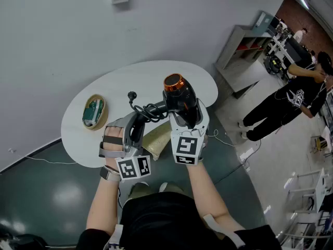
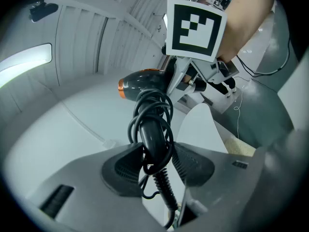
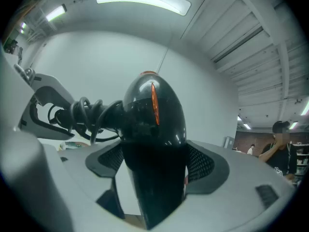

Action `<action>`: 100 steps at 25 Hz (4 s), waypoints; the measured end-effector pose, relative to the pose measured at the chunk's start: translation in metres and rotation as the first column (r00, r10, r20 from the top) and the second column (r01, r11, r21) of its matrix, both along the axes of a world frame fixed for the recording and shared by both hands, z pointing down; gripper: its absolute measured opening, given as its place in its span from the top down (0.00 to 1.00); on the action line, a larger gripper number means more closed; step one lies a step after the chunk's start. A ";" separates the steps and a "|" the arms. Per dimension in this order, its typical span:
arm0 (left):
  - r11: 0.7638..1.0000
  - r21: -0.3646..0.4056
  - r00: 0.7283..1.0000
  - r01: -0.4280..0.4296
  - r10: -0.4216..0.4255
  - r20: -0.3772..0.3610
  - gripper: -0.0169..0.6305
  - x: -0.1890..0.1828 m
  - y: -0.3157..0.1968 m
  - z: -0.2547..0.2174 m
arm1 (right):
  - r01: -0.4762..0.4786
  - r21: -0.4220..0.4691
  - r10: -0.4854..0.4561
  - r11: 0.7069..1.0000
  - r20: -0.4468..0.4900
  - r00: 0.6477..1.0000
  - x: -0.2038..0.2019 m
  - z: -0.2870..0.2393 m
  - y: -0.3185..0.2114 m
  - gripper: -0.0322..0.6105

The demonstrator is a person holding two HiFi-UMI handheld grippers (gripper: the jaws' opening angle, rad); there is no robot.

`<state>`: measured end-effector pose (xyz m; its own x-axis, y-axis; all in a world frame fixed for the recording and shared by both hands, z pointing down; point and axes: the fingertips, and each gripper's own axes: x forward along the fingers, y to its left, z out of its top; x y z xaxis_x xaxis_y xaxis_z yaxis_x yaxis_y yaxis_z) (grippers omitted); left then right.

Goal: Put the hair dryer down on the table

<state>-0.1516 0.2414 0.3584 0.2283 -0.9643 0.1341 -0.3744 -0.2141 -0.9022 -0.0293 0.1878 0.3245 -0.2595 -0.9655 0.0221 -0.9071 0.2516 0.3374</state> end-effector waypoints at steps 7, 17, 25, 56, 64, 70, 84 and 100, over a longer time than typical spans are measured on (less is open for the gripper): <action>1.000 0.017 0.999 -0.001 0.001 -0.032 0.69 -0.004 0.002 -0.002 | 0.005 -0.006 -0.005 1.000 -0.023 1.000 -0.006 -0.005 0.001 0.34; 0.999 0.026 0.998 -0.031 0.033 -0.056 0.69 -0.005 0.003 -0.004 | -0.017 0.014 0.017 1.000 -0.024 1.000 -0.006 -0.011 0.006 0.34; 0.999 0.018 0.998 -0.033 0.034 -0.052 0.69 -0.001 -0.018 0.008 | -0.027 0.014 0.027 1.000 -0.025 0.999 -0.002 0.002 -0.013 0.34; 0.990 -0.121 0.997 0.079 -0.076 0.027 0.69 0.253 -0.250 0.062 | 0.101 -0.115 -0.094 0.988 0.058 0.994 0.247 0.073 -0.264 0.34; 0.983 -0.166 0.996 0.081 -0.084 -0.012 0.69 0.237 -0.305 0.080 | 0.116 -0.162 -0.115 0.980 0.015 0.993 0.229 0.089 -0.322 0.34; 0.973 -0.205 0.992 0.107 -0.118 -0.041 0.69 0.212 -0.342 0.097 | 0.143 -0.215 -0.150 0.966 -0.014 0.989 0.200 0.106 -0.365 0.34; 0.928 -0.328 0.976 0.177 -0.208 -0.062 0.69 0.159 -0.376 0.135 | 0.239 -0.392 -0.270 0.888 -0.024 0.963 0.135 0.157 -0.416 0.34; 0.816 -0.472 0.912 0.334 -0.407 -0.058 0.69 0.134 -0.414 0.193 | 0.401 -0.577 -0.487 0.711 0.006 0.873 0.085 0.230 -0.474 0.34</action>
<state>-0.0179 -0.1728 0.5515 -0.0817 -0.8244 0.5601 -0.6288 -0.3934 -0.6707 0.0559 -0.2860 0.5545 -0.6077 -0.5488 0.5740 -0.5976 0.7920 0.1245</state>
